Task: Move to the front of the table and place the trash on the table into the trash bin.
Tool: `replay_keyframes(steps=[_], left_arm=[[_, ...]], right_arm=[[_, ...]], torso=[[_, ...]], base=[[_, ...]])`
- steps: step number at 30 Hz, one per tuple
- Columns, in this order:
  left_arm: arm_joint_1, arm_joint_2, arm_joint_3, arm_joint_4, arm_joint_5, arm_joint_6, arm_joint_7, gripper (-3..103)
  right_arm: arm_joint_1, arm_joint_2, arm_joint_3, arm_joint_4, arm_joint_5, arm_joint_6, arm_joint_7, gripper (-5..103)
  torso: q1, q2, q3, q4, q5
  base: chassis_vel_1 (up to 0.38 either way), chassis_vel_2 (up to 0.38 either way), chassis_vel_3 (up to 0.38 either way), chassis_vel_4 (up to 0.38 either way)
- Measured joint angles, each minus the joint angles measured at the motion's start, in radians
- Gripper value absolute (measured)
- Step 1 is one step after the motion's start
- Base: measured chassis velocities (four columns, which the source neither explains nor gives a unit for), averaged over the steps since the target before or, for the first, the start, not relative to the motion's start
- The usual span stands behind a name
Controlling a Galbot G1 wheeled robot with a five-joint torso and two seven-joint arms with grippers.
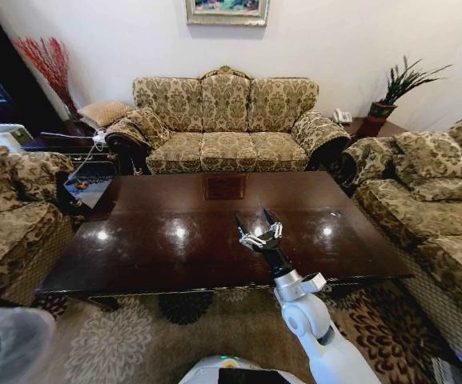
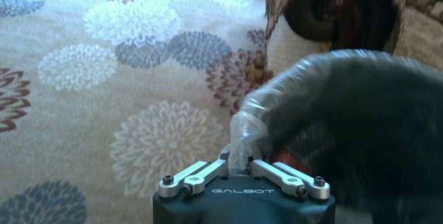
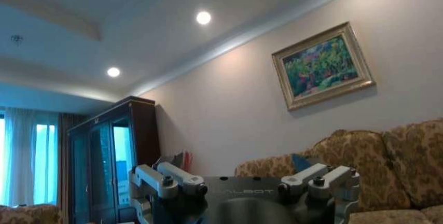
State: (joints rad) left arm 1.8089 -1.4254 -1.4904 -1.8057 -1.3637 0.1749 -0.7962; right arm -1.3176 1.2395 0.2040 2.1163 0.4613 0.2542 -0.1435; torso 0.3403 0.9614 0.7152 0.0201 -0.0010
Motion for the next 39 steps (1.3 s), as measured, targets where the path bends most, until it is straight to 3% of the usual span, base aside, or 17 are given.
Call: replay_keyframes(steps=[2, 6, 9, 14, 39], left_arm=[[0.0, 0.0, 0.001, 0.003, 0.001, -0.001, 0.002, 0], [0.0, 0.001, 0.001, 0.001, 0.001, -0.004, 0.004, 0], [0.0, 0.001, 0.001, -0.001, 0.001, -0.003, 0.003, 0], [0.001, 0.002, -0.001, -0.006, 0.001, -0.002, 0.004, 0], [0.004, 0.004, -0.003, -0.011, -0.001, 0.002, 0.004, 0]], right_arm=[[0.0, -0.001, 0.001, 0.0, 0.0, 0.0, 0.0, 100], [0.0, -0.001, 0.001, 0.001, 0.0, -0.001, 0.0, 100], [0.0, -0.001, 0.001, 0.001, 0.0, -0.001, 0.0, 100], [0.0, -0.001, 0.001, 0.001, 0.0, -0.001, 0.0, 100], [0.001, -0.001, 0.0, 0.003, 0.0, 0.0, -0.001, 100]], torso=[[0.0, 0.0, 0.0, 0.0, 0.002], [0.0, 0.0, 0.0, -0.0001, 0.0022], [0.0, 0.0, 0.0, 0.0001, 0.0], [0.0, 0.0, 0.0, 0.0, 0.0015], [0.0, 0.0, 0.0, 0.0, 0.001]], base=[[0.0, 0.0, 0.0, 0.0], [0.0, 0.0, 0.0, 0.0], [0.0, 0.0, 0.0, 0.0], [0.0, 0.0, 0.0, 0.0], [0.0, 0.0, 0.0, 0.0]])
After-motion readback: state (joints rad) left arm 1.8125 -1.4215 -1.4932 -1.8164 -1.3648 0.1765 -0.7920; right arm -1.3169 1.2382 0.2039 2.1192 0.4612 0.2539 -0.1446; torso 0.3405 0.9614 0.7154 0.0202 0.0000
